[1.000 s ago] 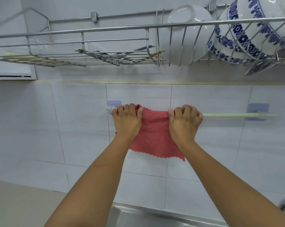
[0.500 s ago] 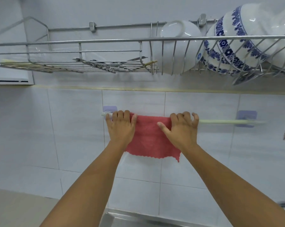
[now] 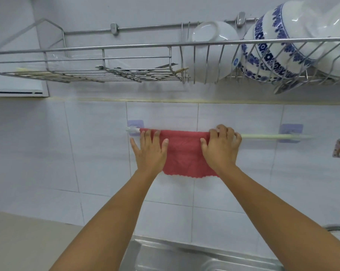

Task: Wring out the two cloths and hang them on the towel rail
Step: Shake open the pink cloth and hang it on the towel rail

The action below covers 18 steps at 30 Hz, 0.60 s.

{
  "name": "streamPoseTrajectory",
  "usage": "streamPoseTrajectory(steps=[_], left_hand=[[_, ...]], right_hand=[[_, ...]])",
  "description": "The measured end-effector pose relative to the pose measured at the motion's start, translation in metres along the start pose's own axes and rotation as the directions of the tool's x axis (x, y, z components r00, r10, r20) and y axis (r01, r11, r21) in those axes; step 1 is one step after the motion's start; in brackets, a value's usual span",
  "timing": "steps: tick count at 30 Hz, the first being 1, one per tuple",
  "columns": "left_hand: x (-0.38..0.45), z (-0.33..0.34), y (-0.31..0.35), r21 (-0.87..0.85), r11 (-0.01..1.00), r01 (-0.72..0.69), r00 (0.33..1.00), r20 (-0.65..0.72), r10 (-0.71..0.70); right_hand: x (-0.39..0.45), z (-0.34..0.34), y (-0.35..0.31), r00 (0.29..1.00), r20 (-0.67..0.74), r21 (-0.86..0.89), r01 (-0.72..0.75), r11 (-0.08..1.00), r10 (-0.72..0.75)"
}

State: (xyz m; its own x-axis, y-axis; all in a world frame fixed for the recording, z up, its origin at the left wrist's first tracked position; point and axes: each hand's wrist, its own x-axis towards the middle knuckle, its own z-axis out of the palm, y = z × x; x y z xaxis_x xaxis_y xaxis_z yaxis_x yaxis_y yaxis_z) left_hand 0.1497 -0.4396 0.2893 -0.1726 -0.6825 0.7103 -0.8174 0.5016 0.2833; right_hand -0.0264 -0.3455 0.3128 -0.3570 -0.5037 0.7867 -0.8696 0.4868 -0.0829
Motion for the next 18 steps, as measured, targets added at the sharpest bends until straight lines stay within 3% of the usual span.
streamPoseTrajectory(steps=[7,18], left_hand=[[0.012,-0.008,-0.010,0.027,1.000,0.001,0.988,0.153,-0.005],[0.016,-0.010,-0.002,0.056,0.997,0.060,0.981,0.184,-0.070]], right_hand=[[-0.014,0.004,-0.006,0.999,0.016,-0.011,0.051,0.999,-0.051],[-0.009,0.003,-0.006,0.997,0.060,-0.037,0.058,0.998,-0.055]])
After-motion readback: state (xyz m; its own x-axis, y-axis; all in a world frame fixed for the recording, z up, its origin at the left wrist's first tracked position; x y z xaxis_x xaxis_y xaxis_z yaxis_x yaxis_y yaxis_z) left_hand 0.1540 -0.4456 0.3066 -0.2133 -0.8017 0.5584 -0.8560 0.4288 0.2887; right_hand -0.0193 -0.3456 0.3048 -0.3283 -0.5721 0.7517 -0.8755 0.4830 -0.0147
